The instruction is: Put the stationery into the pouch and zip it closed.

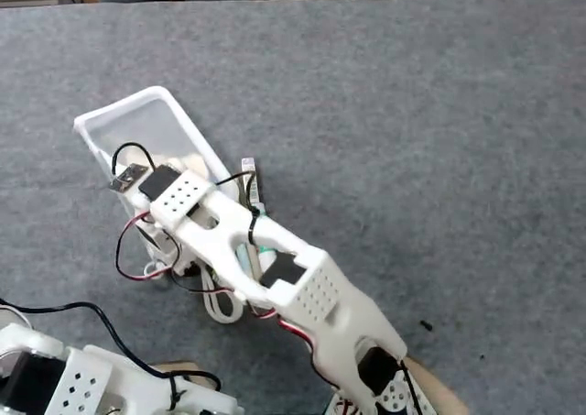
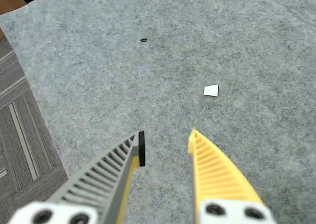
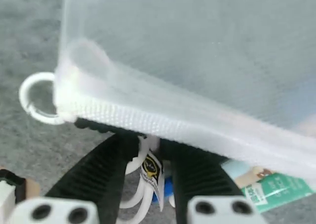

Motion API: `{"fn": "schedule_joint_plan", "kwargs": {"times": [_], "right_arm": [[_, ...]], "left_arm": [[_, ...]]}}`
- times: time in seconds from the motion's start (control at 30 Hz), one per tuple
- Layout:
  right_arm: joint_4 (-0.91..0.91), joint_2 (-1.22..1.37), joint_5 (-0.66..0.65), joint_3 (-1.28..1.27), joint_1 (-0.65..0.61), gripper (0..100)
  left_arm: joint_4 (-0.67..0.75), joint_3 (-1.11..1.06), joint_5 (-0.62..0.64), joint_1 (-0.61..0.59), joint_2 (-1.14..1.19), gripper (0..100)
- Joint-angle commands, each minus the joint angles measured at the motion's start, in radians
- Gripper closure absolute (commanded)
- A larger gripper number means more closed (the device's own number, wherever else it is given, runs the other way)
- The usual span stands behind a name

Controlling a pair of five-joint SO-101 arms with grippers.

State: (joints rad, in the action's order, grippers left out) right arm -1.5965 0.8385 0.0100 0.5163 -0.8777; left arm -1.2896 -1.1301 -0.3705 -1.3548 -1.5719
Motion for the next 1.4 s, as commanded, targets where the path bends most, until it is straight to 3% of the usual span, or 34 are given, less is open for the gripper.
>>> {"fn": "schedule_joint_plan", "kwargs": {"times": [0.0, 0.2, 0.33, 0.6, 0.8, 1.03, 1.2, 1.37], "right_arm": [[-0.026, 0.025, -0.018, 0.079, 0.097, 91.1], [-0.058, 0.041, -0.021, 0.107, 0.117, 98.8], [-0.094, 0.039, -0.023, 0.110, 0.143, 98.7], [-0.164, -0.028, -0.023, 0.102, 0.299, 98.7], [-0.161, -0.176, -0.089, -0.077, 0.354, 98.7], [-0.127, -0.440, -0.094, -0.294, 0.261, 98.7], [-0.129, -0.654, -0.158, -0.323, 0.157, 98.7], [-0.137, -0.789, -0.229, -0.329, 0.149, 98.7]], "left_arm": [[0.015, 0.005, -0.009, -0.010, -0.008, 83], [0.017, 0.005, -0.009, -0.007, -0.008, 83], [0.018, 0.005, -0.009, -0.004, -0.008, 83], [0.020, 0.004, -0.009, 0.002, -0.006, 83], [0.015, -0.042, -0.006, 0.171, -0.009, 83], [0.014, -0.099, -0.005, 0.374, -0.009, 82], [0.014, -0.090, 0.009, 0.440, -0.009, 82], [-0.005, -0.068, 0.092, 0.493, -0.011, 82]]}}
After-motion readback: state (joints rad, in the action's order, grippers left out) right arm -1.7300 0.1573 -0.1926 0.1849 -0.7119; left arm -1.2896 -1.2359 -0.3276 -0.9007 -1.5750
